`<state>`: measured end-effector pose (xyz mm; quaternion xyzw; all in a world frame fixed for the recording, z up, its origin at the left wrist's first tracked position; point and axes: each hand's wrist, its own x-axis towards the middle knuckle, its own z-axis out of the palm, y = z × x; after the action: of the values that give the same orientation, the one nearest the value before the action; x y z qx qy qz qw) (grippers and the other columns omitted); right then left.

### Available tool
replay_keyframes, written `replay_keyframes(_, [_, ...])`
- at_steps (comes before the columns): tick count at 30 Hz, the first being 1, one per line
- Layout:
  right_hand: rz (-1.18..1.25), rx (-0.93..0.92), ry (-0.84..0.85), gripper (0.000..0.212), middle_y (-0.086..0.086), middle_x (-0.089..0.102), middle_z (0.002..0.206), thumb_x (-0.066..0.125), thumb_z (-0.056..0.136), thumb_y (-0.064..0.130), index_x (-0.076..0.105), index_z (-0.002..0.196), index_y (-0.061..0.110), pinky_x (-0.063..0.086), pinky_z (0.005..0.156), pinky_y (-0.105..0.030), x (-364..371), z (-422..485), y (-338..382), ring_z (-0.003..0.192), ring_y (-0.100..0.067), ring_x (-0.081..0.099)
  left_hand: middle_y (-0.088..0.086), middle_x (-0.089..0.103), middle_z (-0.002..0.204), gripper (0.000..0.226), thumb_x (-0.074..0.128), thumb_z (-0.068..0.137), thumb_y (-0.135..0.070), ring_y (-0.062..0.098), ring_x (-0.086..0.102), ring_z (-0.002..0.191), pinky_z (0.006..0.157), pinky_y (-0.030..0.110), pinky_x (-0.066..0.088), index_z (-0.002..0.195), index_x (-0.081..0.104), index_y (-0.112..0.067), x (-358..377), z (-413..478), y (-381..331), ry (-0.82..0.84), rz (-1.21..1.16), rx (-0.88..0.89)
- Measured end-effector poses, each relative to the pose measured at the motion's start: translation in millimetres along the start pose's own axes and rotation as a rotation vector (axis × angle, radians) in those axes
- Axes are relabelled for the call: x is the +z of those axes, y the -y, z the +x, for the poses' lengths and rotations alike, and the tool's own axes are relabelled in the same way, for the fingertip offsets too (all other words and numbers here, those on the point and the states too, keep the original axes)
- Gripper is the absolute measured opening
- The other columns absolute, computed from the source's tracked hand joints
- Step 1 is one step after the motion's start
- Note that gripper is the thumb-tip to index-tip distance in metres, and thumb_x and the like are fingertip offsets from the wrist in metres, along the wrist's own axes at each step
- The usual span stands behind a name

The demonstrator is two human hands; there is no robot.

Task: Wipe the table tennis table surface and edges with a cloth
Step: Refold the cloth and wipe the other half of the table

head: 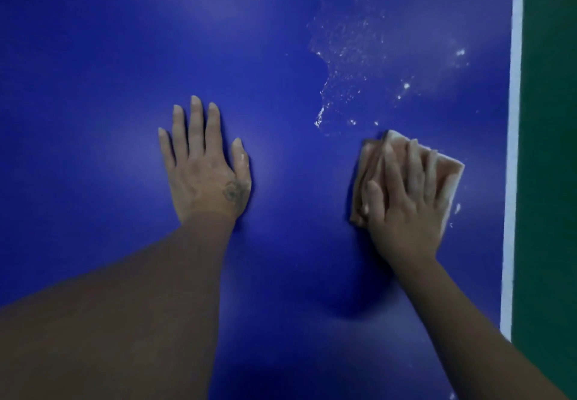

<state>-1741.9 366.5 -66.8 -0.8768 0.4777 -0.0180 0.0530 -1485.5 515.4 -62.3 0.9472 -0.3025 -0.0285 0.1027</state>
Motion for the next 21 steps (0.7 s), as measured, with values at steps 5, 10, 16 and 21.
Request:
replay_keyframes(5, [0.082, -0.225, -0.009, 0.062, 0.002, 0.022, 0.179, 0.037, 0.110, 0.056, 0.031, 0.169, 0.037, 0.005, 0.132, -0.065, 16, 12, 106, 0.167, -0.027, 0.012, 0.006, 0.021, 0.182, 0.064, 0.035, 0.113, -0.040, 0.030, 0.012, 0.170, 0.137, 0.055, 0.005, 0.171, 0.034, -0.013, 3, 2, 1, -0.039, -0.031, 0.017])
replay_keyframes(10, [0.132, -0.268, -0.042, 0.060, 0.005, 0.024, 0.178, 0.042, 0.110, 0.057, 0.037, 0.166, 0.038, 0.011, 0.131, -0.062, 21, 58, 129, 0.166, -0.023, 0.017, 0.011, 0.030, 0.178, 0.060, 0.040, 0.112, -0.033, 0.034, 0.019, 0.168, 0.137, 0.058, 0.010, 0.168, 0.041, -0.009, 10, 4, 5, -0.100, -0.066, 0.033])
replay_keyframes(16, [0.021, 0.089, -0.042, 0.062, 0.004, 0.021, 0.179, 0.034, 0.109, 0.055, 0.033, 0.168, 0.037, 0.007, 0.131, -0.064, 8, 95, 27, 0.167, -0.023, 0.010, 0.011, 0.030, 0.178, 0.060, 0.043, 0.112, -0.031, 0.034, 0.020, 0.168, 0.136, 0.060, 0.012, 0.168, 0.041, -0.009, 12, 1, 4, -0.098, -0.084, 0.030])
replay_keyframes(21, [0.000, 0.061, -0.029, 0.064, 0.000, 0.020, 0.179, 0.036, 0.109, 0.053, 0.027, 0.170, 0.035, 0.005, 0.130, -0.067, 9, 89, 54, 0.167, -0.028, 0.009, 0.012, 0.032, 0.178, 0.060, 0.043, 0.111, -0.031, 0.034, 0.021, 0.168, 0.135, 0.062, 0.014, 0.167, 0.042, -0.008, 14, 2, 6, -0.110, -0.086, 0.039])
